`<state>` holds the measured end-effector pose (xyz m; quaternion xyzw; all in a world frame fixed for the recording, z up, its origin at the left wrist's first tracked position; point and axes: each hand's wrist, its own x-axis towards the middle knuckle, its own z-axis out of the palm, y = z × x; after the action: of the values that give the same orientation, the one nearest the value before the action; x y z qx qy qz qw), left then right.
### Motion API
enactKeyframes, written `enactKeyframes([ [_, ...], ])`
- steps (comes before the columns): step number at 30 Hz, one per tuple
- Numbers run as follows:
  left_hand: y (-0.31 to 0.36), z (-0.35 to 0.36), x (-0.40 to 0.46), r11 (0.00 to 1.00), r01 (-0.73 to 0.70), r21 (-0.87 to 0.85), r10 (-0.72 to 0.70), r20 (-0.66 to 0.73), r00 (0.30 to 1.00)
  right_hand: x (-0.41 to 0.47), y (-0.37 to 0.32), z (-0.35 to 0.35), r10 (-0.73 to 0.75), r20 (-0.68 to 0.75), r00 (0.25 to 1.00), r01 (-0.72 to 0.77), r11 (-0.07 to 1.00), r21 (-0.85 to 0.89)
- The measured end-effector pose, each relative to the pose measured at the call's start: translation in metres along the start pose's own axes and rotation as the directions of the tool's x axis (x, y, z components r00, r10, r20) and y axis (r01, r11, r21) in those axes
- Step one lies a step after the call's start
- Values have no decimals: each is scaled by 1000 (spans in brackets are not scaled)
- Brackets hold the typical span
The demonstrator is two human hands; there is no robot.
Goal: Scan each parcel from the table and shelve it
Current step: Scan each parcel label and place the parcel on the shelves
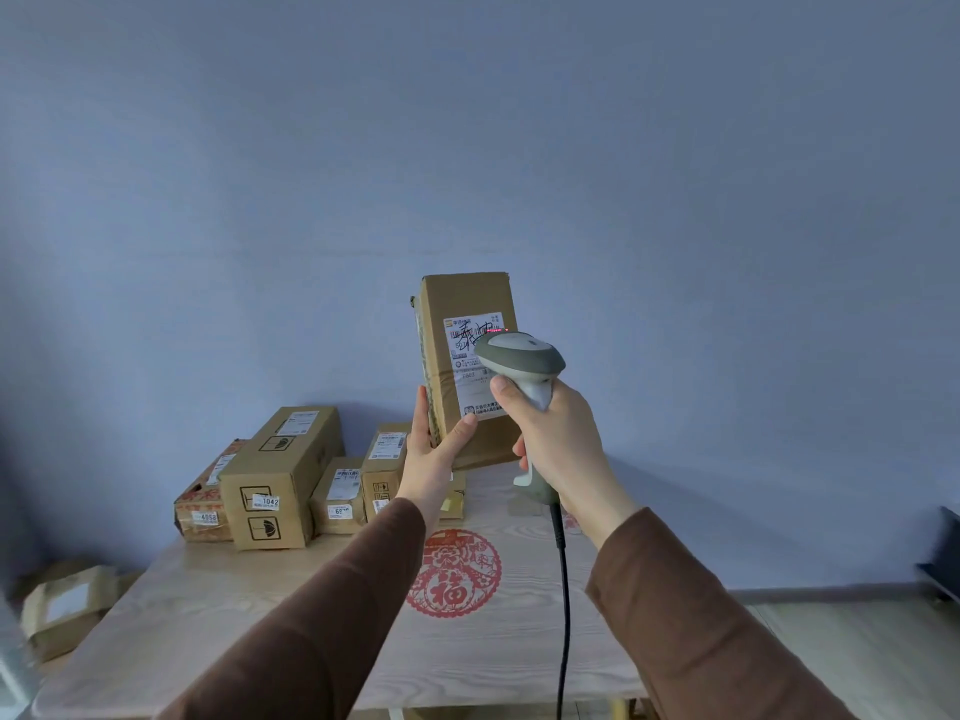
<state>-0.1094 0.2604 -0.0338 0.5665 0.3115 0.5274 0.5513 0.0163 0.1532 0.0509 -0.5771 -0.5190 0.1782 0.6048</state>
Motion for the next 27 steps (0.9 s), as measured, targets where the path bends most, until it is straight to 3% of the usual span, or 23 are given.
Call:
enactKeyframes([
  [14,19,7,-14,999,-30,-30,30,-2,1000,1,5,-17,-10,-2,1000,10,996,90],
  [20,37,-19,-29,997,-17,-73,11,-89,996,8,20,-4,20,-25,999,-15,981,192],
  [27,65,-78,-70,997,25,-74,-42,-246,968,-6,33,64,115,198,973,-186,901,391],
])
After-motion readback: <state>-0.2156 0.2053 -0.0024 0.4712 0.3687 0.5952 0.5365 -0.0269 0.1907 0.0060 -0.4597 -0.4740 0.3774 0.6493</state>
